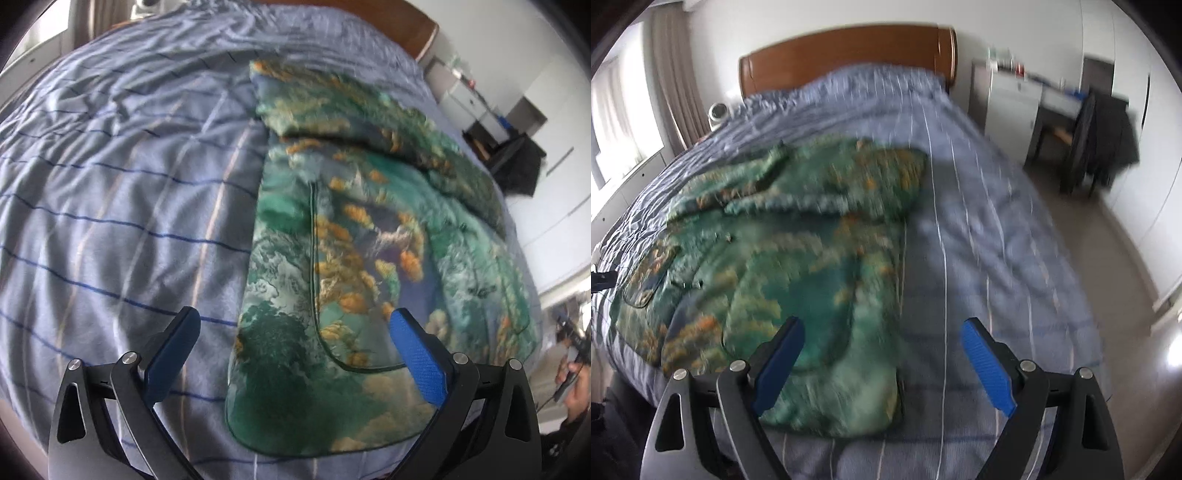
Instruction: Fold large clothes
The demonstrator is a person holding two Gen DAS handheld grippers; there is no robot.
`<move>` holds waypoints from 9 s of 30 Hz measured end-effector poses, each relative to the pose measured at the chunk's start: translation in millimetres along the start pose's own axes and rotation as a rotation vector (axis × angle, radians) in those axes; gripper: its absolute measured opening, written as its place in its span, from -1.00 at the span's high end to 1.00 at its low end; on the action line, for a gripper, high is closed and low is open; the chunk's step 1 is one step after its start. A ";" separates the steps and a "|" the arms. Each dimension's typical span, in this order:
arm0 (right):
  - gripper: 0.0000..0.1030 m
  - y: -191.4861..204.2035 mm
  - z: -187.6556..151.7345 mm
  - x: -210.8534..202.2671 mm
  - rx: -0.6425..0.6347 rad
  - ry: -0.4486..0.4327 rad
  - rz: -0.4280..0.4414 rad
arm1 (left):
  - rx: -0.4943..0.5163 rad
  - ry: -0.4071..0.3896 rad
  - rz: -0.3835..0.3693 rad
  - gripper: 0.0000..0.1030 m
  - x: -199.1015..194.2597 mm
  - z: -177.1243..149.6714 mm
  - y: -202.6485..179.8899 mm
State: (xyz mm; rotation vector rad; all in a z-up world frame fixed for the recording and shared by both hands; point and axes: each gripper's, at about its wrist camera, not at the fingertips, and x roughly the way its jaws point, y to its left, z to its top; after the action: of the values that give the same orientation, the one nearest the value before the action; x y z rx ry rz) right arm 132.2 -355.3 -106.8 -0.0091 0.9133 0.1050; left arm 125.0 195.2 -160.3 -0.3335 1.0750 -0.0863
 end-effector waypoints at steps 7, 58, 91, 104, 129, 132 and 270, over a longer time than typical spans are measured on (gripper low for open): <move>-0.73 -17.5 -16.4 11.7 0.065 0.075 0.028 | 0.046 0.042 0.021 -0.98 12.7 -12.0 -6.7; -0.73 -42.6 -19.2 18.6 0.192 0.130 0.120 | 0.114 0.090 -0.006 -0.97 21.6 -20.5 -32.9; 0.77 -4.1 -17.0 20.9 0.115 0.296 0.392 | 0.101 0.106 -0.047 0.77 -49.8 -45.4 -32.0; 0.78 -39.1 3.5 -70.5 0.370 0.192 0.629 | -0.139 -0.034 -0.354 0.78 -158.1 -29.8 -4.8; -0.86 -69.4 158.1 183.8 0.827 -0.010 0.715 | -0.226 -0.065 -0.236 -0.88 3.2 177.1 37.5; -0.86 -60.6 174.4 171.8 0.657 -0.009 0.584 | -0.144 0.000 -0.128 -0.87 31.1 176.8 24.1; -0.35 75.9 22.8 51.1 0.104 -0.061 0.329 | 0.542 -0.081 0.052 -0.92 80.7 30.8 -235.2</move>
State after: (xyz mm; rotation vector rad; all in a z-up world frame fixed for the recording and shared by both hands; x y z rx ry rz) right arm 174.0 -274.1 -130.3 0.2408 0.8521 0.3618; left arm 212.0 -39.1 -142.8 0.1780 0.9380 -0.3082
